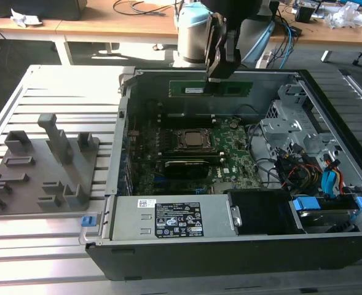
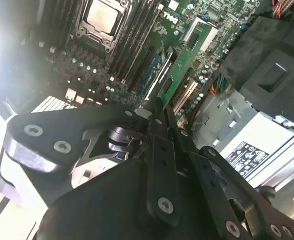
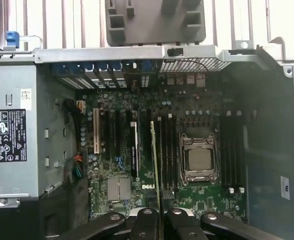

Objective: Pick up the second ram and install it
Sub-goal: 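Pick up the second ram and move it above second insertion slot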

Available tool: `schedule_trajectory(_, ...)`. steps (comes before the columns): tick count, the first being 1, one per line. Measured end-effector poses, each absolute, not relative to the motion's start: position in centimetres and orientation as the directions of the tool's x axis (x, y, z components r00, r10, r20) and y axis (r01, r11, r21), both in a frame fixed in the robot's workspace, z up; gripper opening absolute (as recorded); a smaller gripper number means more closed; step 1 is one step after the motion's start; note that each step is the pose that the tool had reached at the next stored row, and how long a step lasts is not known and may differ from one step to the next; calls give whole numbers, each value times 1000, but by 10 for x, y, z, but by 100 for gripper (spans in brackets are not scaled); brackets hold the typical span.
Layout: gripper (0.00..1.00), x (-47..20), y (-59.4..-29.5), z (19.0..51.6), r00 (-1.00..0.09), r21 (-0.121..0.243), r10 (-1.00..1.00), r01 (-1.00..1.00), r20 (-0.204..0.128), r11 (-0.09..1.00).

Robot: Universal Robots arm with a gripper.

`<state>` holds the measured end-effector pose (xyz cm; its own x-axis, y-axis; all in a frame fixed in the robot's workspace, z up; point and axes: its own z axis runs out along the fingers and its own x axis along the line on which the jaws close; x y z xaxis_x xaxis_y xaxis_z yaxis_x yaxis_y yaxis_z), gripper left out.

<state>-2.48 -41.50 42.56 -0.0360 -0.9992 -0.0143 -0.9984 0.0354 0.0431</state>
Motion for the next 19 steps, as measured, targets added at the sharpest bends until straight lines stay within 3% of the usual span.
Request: schedule_trajectory(19, 14, -17, -415, 383, -36, 50, -999, -998, -14, 35)
